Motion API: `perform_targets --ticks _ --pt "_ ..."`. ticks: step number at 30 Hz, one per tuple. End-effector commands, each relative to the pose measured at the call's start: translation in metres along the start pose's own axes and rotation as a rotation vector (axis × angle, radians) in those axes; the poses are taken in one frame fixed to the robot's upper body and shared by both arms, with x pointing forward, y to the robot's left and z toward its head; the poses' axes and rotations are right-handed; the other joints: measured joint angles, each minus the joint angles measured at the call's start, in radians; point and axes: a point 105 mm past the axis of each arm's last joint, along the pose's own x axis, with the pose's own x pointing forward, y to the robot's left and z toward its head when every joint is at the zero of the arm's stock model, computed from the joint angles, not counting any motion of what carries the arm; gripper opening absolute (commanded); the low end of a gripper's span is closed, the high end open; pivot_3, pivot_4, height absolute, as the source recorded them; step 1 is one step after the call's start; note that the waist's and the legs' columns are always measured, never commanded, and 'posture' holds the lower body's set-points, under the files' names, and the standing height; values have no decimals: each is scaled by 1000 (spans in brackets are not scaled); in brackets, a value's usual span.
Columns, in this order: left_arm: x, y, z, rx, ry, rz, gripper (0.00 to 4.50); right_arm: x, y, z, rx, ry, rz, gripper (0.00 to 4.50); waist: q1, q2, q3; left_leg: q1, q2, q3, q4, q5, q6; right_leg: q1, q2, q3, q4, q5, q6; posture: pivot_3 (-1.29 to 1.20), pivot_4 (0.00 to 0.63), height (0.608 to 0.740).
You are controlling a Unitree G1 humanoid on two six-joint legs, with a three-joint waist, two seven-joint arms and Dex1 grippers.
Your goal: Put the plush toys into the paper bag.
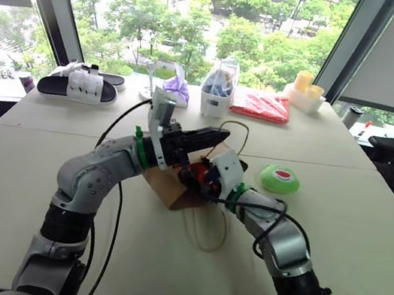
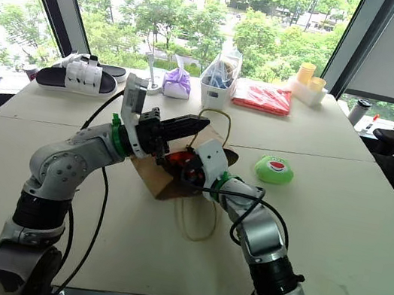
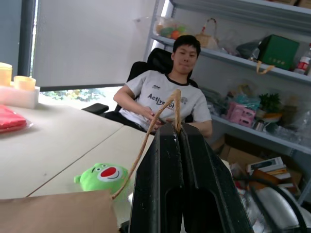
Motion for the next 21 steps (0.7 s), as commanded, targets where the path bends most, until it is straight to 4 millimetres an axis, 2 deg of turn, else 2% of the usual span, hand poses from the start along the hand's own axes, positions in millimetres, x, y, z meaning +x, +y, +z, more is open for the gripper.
perform_targets --ticks 1,4,6,9,12,15,21 --pt "-5 -1 10 49 -23 2 0 -49 -16 33 -27 -89 -24 2702 1 0 0 0 0 0 0 0 1 0 0 0 0 0 0 0 150 740" --pt "-8 1 9 53 -14 8 0 -76 -33 38 -24 -86 -94 2702 -3 0 0 -1 0 0 0 -4 6 0 0 0 -1 0 0 0 150 740" --pt "-10 2 9 54 -11 9 0 -95 -54 35 -5 -72 -185 2702 -4 0 0 0 0 1 0 -4 7 0 0 0 -1 0 0 0 150 740" --pt "-12 3 9 52 -6 8 0 -113 -84 15 10 1 -309 2702 -1 0 0 0 0 2 0 -4 7 1 1 0 -1 0 0 0 150 740" --pt "-13 3 9 51 -4 7 0 -112 -92 3 31 19 -322 2702 -2 0 0 0 0 3 1 -4 7 1 0 0 -1 0 0 0 150 740" --pt "-12 4 8 60 -1 6 0 -96 -87 -9 64 14 -278 2702 -5 0 0 1 1 4 0 -4 7 1 0 0 0 0 0 0 150 740" --pt "-10 5 8 73 -5 14 0 -88 -72 9 48 -41 -218 2702 0 0 0 0 1 3 1 -4 7 1 0 0 -1 0 0 0 150 740"
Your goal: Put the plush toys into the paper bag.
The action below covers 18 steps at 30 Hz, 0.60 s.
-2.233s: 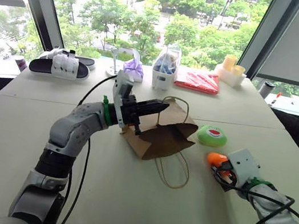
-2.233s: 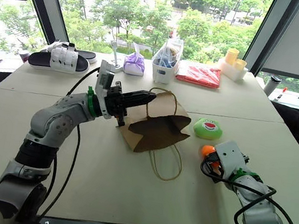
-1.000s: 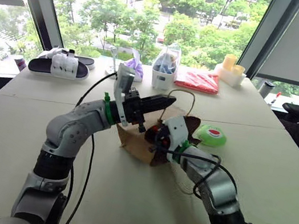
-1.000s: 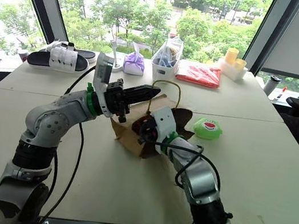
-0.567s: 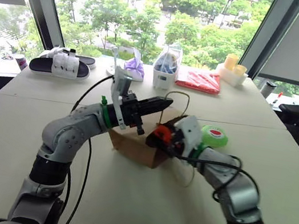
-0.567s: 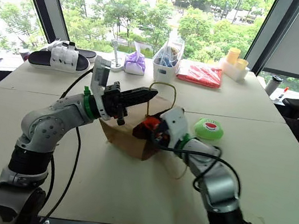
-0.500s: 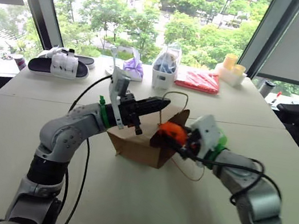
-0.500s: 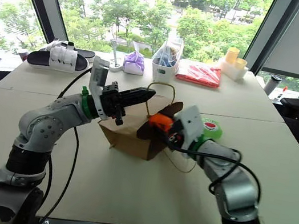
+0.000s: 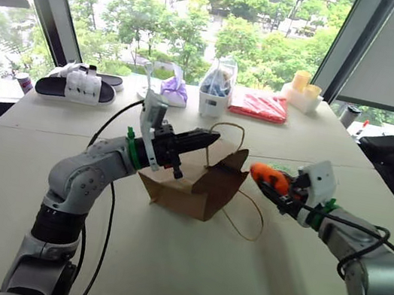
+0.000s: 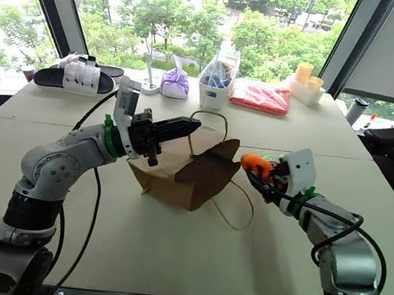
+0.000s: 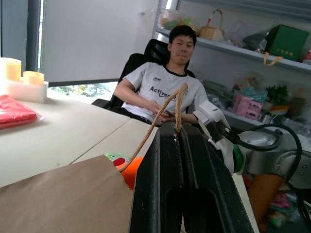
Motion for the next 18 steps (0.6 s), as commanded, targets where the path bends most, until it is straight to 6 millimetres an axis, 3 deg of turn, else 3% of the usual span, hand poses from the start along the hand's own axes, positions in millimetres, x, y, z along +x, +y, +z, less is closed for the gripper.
perform_targets --ticks 1,7,11,18 --pt "1 -1 10 48 -29 -4 0 -5 10 30 -57 -96 28 2702 2 0 0 0 0 0 0 0 0 0 0 0 0 0 0 0 150 740" --pt "3 -1 13 51 -35 -14 0 -3 59 39 -59 -114 199 2702 0 0 0 0 0 -1 0 0 0 0 0 0 0 0 0 0 150 740" --pt "4 -4 16 43 -42 -37 0 18 87 31 -74 -102 275 2702 -1 0 0 0 0 -2 0 0 0 0 0 0 0 0 0 0 150 740" --pt "1 -12 18 10 -38 -65 0 66 113 18 -75 -89 351 2702 -3 0 0 0 0 -2 0 1 -1 0 0 -1 1 0 0 0 150 740"
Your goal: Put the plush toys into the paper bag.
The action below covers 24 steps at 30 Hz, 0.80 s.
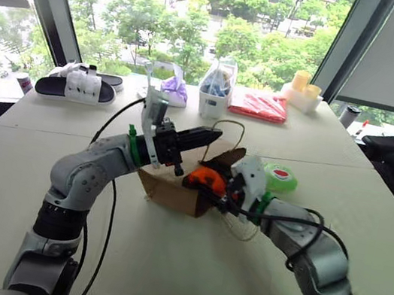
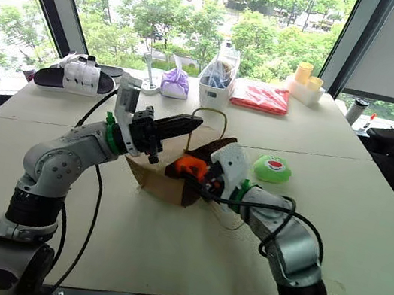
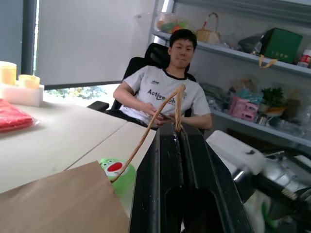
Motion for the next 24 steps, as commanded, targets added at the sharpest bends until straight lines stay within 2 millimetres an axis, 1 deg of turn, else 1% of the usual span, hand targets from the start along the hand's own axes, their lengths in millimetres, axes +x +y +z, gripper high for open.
perform_targets --ticks 1,2,4,6,8,9,11,13,16,19,20,22,24 --pt "-2 -10 15 34 -34 -30 0 20 1 0 -36 -22 13 2702 1 0 0 0 0 0 0 1 -1 0 0 0 0 0 0 0 150 740" --pt "-3 -10 15 31 -33 -29 0 27 0 -1 -32 -27 15 2977 1 0 0 0 0 0 0 3 -5 0 0 0 0 0 0 0 150 740" --pt "-4 -12 16 29 -32 -29 0 37 0 -2 -37 -28 15 3475 0 0 0 0 0 0 0 3 -5 0 0 0 0 0 0 0 150 740" --pt "-4 -12 16 28 -31 -24 0 41 1 -2 -59 -27 24 4479 0 0 0 0 0 0 0 3 -5 -1 0 0 0 0 0 0 150 740" --pt "-5 -12 16 26 -30 -16 0 44 0 2 -82 -41 14 4479 1 0 0 0 0 0 -1 3 -5 -1 0 0 0 0 0 0 150 740" --pt "-6 -12 16 25 -30 -14 0 44 -4 3 -120 -41 -13 4479 0 0 0 0 0 0 -1 3 -5 -1 0 0 0 0 0 0 150 740" --pt "-9 -11 16 23 -28 -11 0 41 -10 4 -193 -34 -57 4479 0 0 0 0 0 -1 -1 3 -5 -1 0 0 0 0 0 0 150 740" --pt "-10 -11 15 23 -23 -9 0 34 -11 9 -197 -48 -57 4479 -1 0 0 0 0 -1 -1 3 -6 -1 0 0 0 0 0 0 150 740" --pt "-11 -10 14 22 -17 -7 0 15 -13 22 -188 -74 -59 4479 2 0 0 0 0 -1 -1 3 -6 -1 0 0 0 0 0 0 150 740" --pt "-11 -11 12 22 -7 -14 0 -25 -20 39 -168 -101 -68 4479 8 0 0 -1 0 -2 -1 3 -6 -1 0 0 0 0 0 0 150 740" --pt "-11 -11 11 22 -4 -17 0 -37 -21 42 -160 -101 -70 4479 8 0 0 -2 0 -2 -1 3 -5 -1 0 0 0 0 0 0 150 740" --pt "-11 -11 11 22 -2 -21 0 -52 -21 43 -140 -93 -65 4479 6 0 0 -2 0 -2 -1 2 -4 -1 -1 0 -2 0 0 0 150 740" --pt "-9 -11 10 22 1 -28 0 -71 -22 42 -122 -77 -64 4479 4 0 0 -1 0 -2 -1 -1 1 -1 0 0 -2 0 0 0 150 740"
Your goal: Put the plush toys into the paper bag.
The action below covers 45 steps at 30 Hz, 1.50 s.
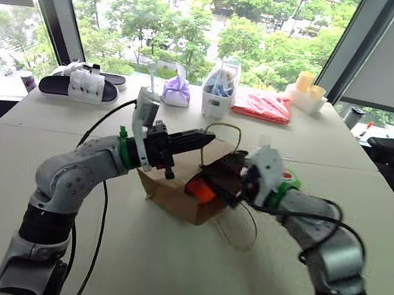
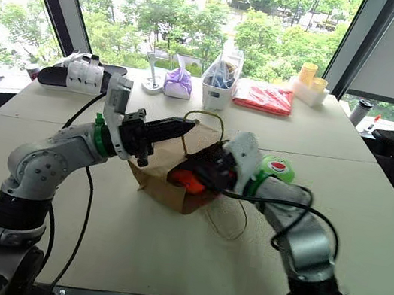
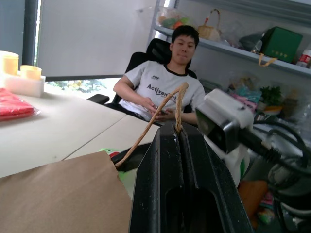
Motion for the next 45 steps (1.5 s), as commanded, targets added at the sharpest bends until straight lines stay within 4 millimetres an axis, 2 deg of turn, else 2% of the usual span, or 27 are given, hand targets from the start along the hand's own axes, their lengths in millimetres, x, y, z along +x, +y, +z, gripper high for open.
perform_targets --ticks 1,2,5,9,13,17,19,24,26,27,29,30,35,36,41,45 --pt "4 -7 8 32 -21 -40 0 -28 1 13 18 -27 21 4479 -2 0 0 0 0 0 0 0 0 0 0 0 0 0 0 0 150 740" --pt "4 -7 7 33 -20 -42 0 -32 -3 12 26 -21 4 4479 -4 0 0 0 0 1 0 0 0 0 0 0 0 0 0 0 150 740" --pt "5 -7 7 30 -17 -50 0 -42 -36 -5 35 46 -165 4479 -3 0 0 1 0 2 0 0 0 0 0 1 0 0 0 0 150 740" --pt "5 -7 6 29 -12 -59 0 -40 -63 -32 -12 150 -304 4479 0 0 0 1 0 4 1 0 0 1 0 1 1 0 0 0 150 740" --pt "6 -8 6 32 -11 -65 0 -26 -93 -77 -45 324 -433 4479 -4 0 0 1 0 4 1 0 0 1 0 1 1 0 0 0 150 740" --pt "4 -8 7 47 -12 -49 0 -2 -112 -104 -90 379 -497 4479 -8 0 0 2 0 5 0 1 -1 0 0 1 1 0 0 0 150 740" --pt "3 -8 8 51 -12 -42 0 6 -117 -115 -136 411 -506 4479 -9 0 0 2 0 5 -1 4 -7 0 0 1 1 0 0 0 150 740" --pt "1 -8 9 65 -13 -21 0 14 -131 -129 -265 489 -536 4479 -7 0 0 1 0 5 0 4 -7 0 0 1 0 0 0 0 150 740" --pt "1 -8 11 70 -17 -12 0 15 -139 -127 -272 481 -577 4479 -6 0 0 1 0 5 0 4 -7 0 0 1 0 0 0 0 150 740" --pt "0 -8 11 71 -18 -6 0 14 -142 -124 -278 472 -591 3991 -5 0 0 1 0 5 0 4 -7 0 0 1 0 0 0 0 150 740" --pt "-1 -7 11 72 -20 0 0 13 -147 -120 -274 461 -614 3299 -5 0 0 1 0 5 0 4 -7 0 0 1 0 0 0 0 150 740" --pt "-1 -7 10 71 -20 1 0 11 -148 -119 -270 456 -614 2670 -6 0 0 1 0 5 -1 4 -7 0 0 1 0 0 0 0 150 740" --pt "-2 -6 9 68 -21 2 0 -2 -150 -113 -231 440 -631 241 -6 0 0 1 0 5 -1 4 -7 0 0 1 -1 0 0 0 150 740" --pt "-1 -5 9 68 -21 2 0 -4 -148 -107 -219 418 -625 7 -5 0 0 1 0 5 -1 4 -7 0 0 1 -1 0 0 0 150 740" --pt "3 -3 10 63 -34 -10 0 -25 -124 -55 -128 266 -568 7 -3 1 0 0 0 4 -1 4 -7 -1 0 1 -1 0 0 0 150 740" --pt "6 -1 10 58 -32 -28 0 -44 -91 -25 -81 219 -486 7 -2 0 0 0 0 4 -1 4 -6 -1 0 1 -1 0 0 0 150 740"
